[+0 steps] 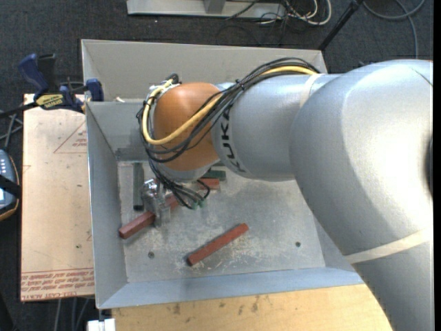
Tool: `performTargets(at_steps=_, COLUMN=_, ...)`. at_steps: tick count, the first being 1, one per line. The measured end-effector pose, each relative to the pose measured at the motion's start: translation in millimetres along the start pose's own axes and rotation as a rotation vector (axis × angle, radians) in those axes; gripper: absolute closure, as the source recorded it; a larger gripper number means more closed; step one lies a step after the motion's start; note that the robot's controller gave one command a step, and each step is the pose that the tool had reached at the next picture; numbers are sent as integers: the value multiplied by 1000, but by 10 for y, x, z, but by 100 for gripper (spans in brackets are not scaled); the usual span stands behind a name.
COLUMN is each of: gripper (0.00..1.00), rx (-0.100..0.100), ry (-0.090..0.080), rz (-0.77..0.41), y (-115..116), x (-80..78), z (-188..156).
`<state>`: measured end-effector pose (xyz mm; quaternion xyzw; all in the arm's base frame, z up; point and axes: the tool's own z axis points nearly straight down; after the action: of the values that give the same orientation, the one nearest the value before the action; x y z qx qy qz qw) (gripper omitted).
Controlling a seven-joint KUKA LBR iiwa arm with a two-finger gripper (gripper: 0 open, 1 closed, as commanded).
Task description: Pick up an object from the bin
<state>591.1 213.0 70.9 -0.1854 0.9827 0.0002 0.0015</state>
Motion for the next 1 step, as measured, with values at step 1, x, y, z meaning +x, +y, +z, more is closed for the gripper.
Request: performTargets(at_steps=1, gripper=100, rx=0, ry=0, rz=0, y=-1, x=0, z=0)
